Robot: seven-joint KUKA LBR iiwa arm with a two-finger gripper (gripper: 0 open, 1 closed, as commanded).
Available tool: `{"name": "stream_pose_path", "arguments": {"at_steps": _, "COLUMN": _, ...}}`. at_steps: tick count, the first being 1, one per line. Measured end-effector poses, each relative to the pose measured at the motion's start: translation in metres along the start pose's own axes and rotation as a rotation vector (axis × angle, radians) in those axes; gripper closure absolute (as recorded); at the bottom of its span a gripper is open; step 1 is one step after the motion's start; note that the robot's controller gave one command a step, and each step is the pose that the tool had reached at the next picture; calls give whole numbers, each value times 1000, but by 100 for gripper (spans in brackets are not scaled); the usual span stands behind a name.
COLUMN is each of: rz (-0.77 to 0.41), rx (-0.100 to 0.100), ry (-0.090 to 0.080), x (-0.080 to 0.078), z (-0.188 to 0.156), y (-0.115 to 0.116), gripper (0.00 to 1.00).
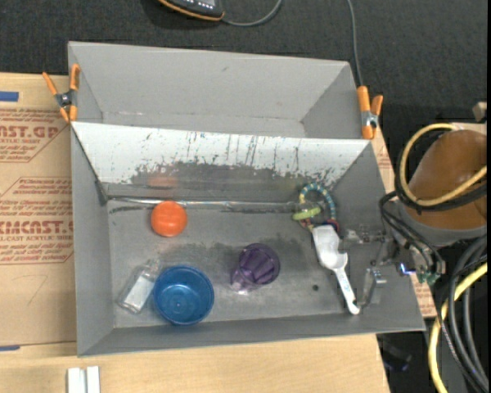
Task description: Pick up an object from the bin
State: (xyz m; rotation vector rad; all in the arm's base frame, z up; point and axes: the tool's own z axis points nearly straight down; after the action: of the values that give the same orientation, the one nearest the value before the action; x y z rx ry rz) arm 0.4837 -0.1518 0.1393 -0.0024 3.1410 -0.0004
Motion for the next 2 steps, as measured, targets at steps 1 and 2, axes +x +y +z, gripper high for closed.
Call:
{"name": "stream_pose_path", "arguments": {"at_steps": 1, "rz": 0, "rx": 0, "ry": 0, "x": 0, "z": 0, "y": 0, "gripper": 0}}
{"name": "stream_pose_path", "arguments": {"at_steps": 2, "rz": 48, "rx": -1, "ry": -8, "x": -3, "z": 69, "y": 22, "gripper": 0}}
